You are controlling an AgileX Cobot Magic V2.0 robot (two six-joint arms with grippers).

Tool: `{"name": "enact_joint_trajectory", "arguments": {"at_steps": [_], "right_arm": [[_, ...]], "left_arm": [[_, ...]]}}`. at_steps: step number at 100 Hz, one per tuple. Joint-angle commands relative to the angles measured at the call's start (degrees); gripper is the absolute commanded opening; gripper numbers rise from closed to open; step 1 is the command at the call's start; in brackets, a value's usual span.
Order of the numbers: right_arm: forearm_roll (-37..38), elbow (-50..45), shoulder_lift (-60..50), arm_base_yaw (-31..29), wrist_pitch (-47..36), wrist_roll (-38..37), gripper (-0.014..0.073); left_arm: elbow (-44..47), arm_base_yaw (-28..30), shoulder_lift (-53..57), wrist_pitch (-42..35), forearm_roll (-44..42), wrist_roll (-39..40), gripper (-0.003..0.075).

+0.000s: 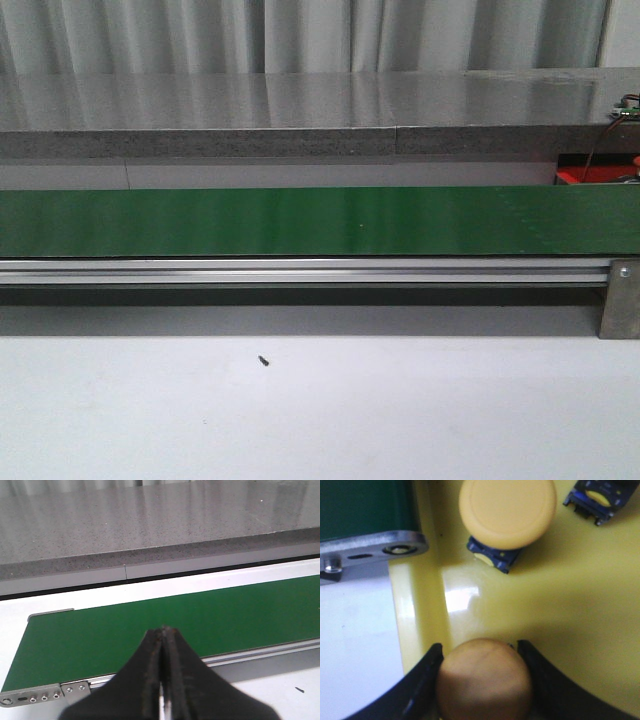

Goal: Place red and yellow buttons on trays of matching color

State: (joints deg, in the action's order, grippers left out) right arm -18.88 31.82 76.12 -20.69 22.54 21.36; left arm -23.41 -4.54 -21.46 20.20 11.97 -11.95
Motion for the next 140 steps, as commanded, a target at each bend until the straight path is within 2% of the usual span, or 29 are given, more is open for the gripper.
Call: {"name": "enact_joint_trajectory", "arguments": {"at_steps": [1,9,18,63,86,100,126,140], "right_arm": [[-0.97,1.33,-1.05,-0.43,-0.91,0.45,0.0358],[-0.97,1.37,-1.05,-0.43,-0.57,0.45,0.0442],[-1.01,1.78,-1.18,-0.43,0.41,0.45,0.0491],[1.33,8.51,-6.78,-0.43,9.21,0.45,0.0494],[-0.7,12.79,-11.86,0.42,12.41,0.45,0.0491],[-1.45,13.33,-16.07,4.4,11.82,0.45,0.0489],[-1.45,13.27,-23.54,15.62,9.15,0.45,0.0489],[-1.45,13.27,-26.65,18.46,9.88,0.45,0.0489]], "left_arm": [[-1.49,-0.35,-0.33,-4.56,0.89,0.06,-0.002],[-1.49,-0.35,-0.33,-4.56,0.89,0.06,-0.002],[-1.49,-0.35,-0.33,-4.56,0.89,0.06,-0.002],[-1.49,-0.35,-0.33,-4.56,0.89,0.06,-0.002],[-1.49,-0.35,-0.33,-4.56,0.89,0.06,-0.002],[-1.49,-0.35,-0.33,-4.56,0.89,0.06,-0.002],[-1.49,-0.35,-0.33,-4.56,0.89,0.06,-0.002],[-1.49,-0.35,-0.33,-4.56,0.89,0.06,-0.002]]}}
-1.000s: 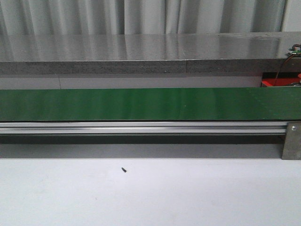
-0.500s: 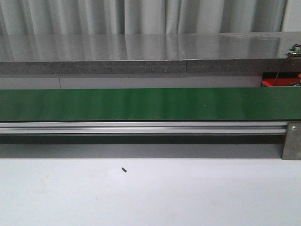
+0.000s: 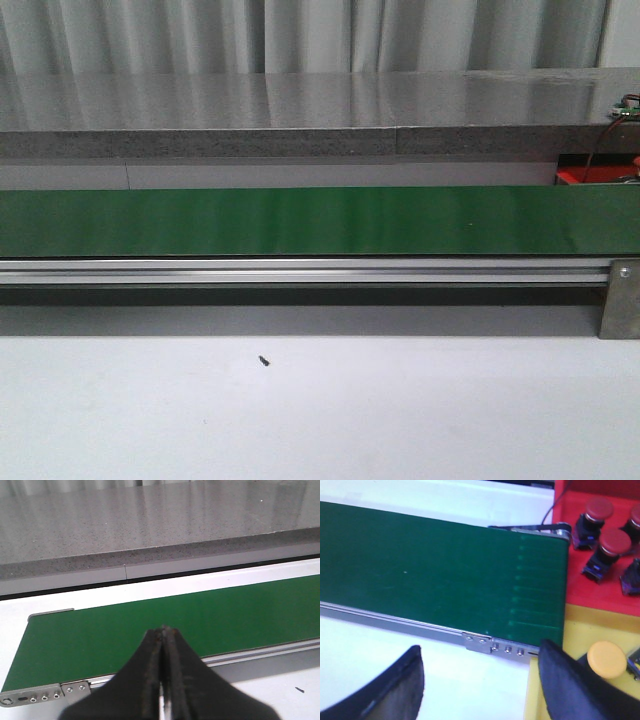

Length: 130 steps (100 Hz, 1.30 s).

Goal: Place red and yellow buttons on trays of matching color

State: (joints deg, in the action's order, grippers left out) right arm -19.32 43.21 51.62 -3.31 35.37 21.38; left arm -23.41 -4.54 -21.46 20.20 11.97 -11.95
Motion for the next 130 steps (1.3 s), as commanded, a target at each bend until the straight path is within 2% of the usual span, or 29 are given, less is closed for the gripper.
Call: {"name": "enact_joint_trajectory", "arguments": {"at_steps": [1,22,45,57,69,81,130], "right_arm": [[-1.01,1.88,-2.42,1.12,-2.84,0.42,0.0489],[-1.01,1.5,-7.07,1.2,-0.28,0.42,0.0488],[-1.01,-3.25,-14.33,1.2,-1.5,0.42,0.047],[-1.01,-6.46,-18.56,1.2,-2.36,0.42,0.0327],[-1.01,-8.75,-22.65,1.2,-2.18,0.47,0.0102],[-1.01,-9.71,-25.5,1.2,-2.18,0.47,-0.0071],[-1.01,-9.71,-26.21,1.2,-2.36,0.47,-0.0068]], "left_arm": [[-1.49,-0.35,-0.33,-4.56,0.89,0.06,-0.002],[-1.49,-0.35,-0.33,-4.56,0.89,0.06,-0.002],[-1.49,-0.35,-0.33,-4.56,0.89,0.06,-0.002],[-1.49,-0.35,-0.33,-4.56,0.89,0.06,-0.002],[-1.49,-0.35,-0.33,-4.56,0.89,0.06,-0.002],[-1.49,-0.35,-0.33,-4.56,0.89,0.06,-0.002],[-1.49,-0.35,-0.33,-4.56,0.89,0.06,-0.002]]}}
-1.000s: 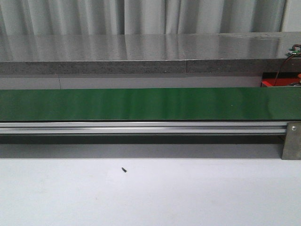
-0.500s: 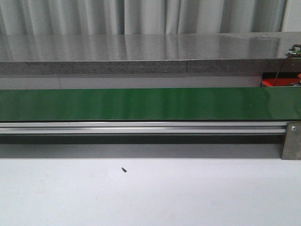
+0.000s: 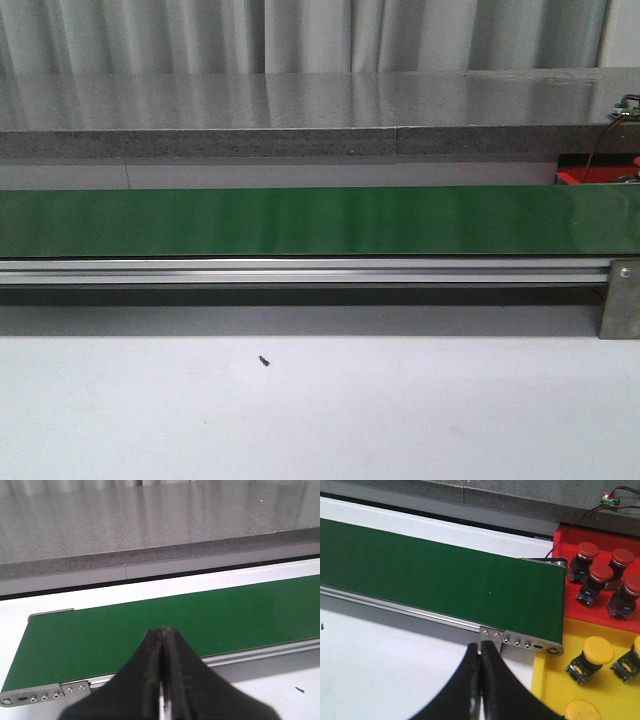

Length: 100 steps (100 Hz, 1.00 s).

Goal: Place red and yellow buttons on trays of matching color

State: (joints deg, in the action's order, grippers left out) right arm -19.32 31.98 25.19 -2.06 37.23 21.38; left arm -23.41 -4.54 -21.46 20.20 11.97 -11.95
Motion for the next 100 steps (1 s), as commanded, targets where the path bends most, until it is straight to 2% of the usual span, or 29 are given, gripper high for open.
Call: {"name": "enact_joint_trajectory", "arguments": {"at_steps": [1,48,70,77,92,100], "right_arm": [[-1.01,1.52,0.22,-0.05,-4.22,0.47,-0.0068],[-1.01,1.31,0.22,-0.05,-5.07,0.47,-0.0068],[-0.41,-2.07,-1.42,0.31,-12.43,-0.62,-0.0068],[3.45,-4.65,-3.34,1.5,-15.05,-5.0,-0.0068],[17.7,-11.04,-9.73,5.98,-18.97,-21.38,-0.0068],[23.07,-14.08,-13.44,7.64,-21.15,-25.89,-0.0068]], "left_arm": [[-1.49,-0.35,-0.33,-4.56,0.89,0.06,-0.002],[-1.49,-0.35,-0.33,-4.56,0.89,0.06,-0.002],[-1.49,-0.35,-0.33,-4.56,0.89,0.06,-0.002],[-1.49,-0.35,-0.33,-4.56,0.89,0.06,-0.002],[-1.49,-0.35,-0.33,-4.56,0.89,0.06,-0.002],[-1.49,-0.35,-0.33,-4.56,0.89,0.06,-0.002]]}}
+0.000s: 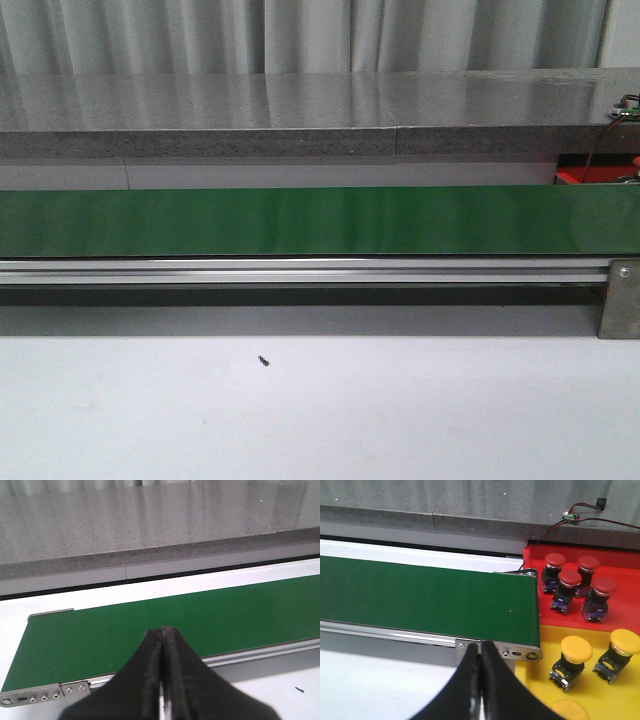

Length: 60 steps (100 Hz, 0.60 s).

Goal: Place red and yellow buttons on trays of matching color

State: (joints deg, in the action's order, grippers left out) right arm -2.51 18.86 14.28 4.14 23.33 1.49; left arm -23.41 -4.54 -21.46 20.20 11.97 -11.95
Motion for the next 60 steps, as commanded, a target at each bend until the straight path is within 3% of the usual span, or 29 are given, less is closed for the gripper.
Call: {"name": "enact_joint_trajectory", "arguments": {"at_steps": [1,46,60], "right_arm": [[6.47,-1.52,-2.82,1.59,-7.64,-6.26,-0.0068],[6.77,-19.69,-12.61,1.87,-24.57,-6.36,-0.0068],[6.82,-19.47,-13.99,1.87,-23.33,-6.36,-0.0068]], "left_arm": [[-1.49,-0.35,-0.33,-4.56,0.89,0.06,-0.002],[-1.49,-0.35,-0.33,-4.56,0.89,0.06,-0.002],[-1.49,-0.35,-0.33,-4.56,0.89,0.06,-0.002]]}}
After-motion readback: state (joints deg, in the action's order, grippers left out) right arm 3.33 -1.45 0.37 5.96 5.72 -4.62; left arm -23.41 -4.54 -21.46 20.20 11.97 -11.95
